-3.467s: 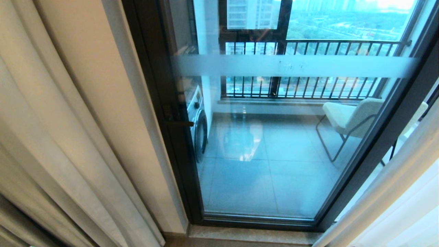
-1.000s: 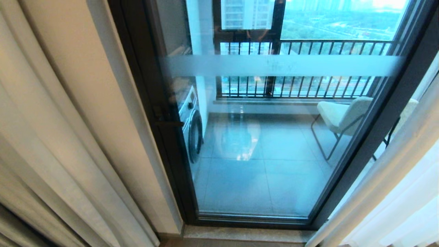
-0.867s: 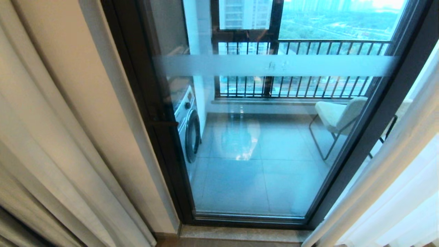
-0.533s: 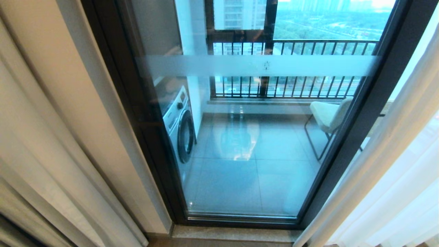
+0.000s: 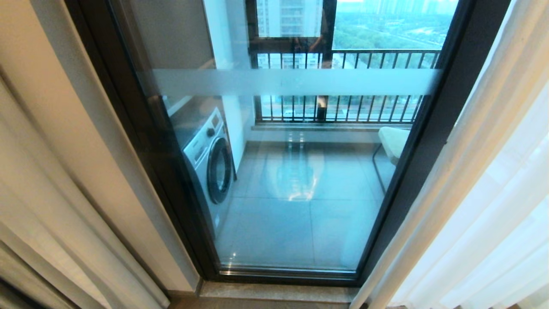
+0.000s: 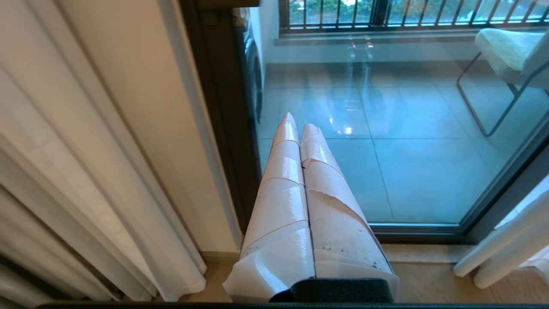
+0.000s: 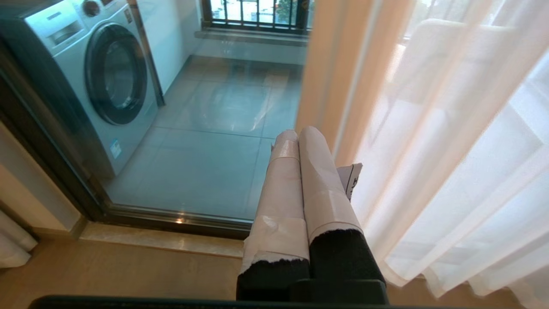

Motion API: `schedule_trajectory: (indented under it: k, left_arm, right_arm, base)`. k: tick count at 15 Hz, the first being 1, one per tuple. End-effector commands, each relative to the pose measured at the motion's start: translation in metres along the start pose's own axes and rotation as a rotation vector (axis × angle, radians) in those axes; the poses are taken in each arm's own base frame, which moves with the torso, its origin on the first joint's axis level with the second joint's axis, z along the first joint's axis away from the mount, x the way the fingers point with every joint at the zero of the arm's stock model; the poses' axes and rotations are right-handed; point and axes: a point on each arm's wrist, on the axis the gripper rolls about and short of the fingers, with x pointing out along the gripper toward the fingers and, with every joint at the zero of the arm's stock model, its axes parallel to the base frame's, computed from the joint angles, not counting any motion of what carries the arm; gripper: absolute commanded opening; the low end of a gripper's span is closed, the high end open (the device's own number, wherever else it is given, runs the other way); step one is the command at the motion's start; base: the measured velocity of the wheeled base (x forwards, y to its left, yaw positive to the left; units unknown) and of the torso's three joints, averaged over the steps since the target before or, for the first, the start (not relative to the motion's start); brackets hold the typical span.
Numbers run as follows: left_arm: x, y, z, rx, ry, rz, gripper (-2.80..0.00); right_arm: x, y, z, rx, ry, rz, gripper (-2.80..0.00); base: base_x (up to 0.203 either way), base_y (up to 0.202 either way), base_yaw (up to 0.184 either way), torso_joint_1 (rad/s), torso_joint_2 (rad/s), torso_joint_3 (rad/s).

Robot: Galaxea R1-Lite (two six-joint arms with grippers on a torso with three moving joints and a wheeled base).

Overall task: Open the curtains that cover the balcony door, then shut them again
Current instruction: Pull the inner curtains open on both sides

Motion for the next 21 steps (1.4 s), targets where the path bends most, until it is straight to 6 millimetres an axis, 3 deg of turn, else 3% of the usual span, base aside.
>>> schedule_trajectory:
  k: [1, 12, 21]
  left_arm:
    - [0.0, 0.0, 0.0, 0.0, 0.0, 0.001, -2.8]
    - [0.0, 0.0, -0.0002, 0.0, 0.001, 0.0, -2.8]
    - [0.0, 0.0002, -0.0001, -0.004, 0.001, 0.008, -2.8]
  right_arm:
    - [0.0, 0.0, 0.0, 0.0, 0.0, 0.002, -2.8]
    - [0.0, 0.0, 0.0, 0.0, 0.0, 0.002, -2.8]
    - [0.0, 0.0, 0.0, -0.002, 0.0, 0.002, -2.8]
  base:
    - [0.0, -0.176, 0.0, -0.002, 0.0, 0.002]
    - [0.0, -0.174, 0.001, 0.005, 0.0, 0.002]
    - [0.0, -0.007, 0.001, 0.0, 0.0, 0.0]
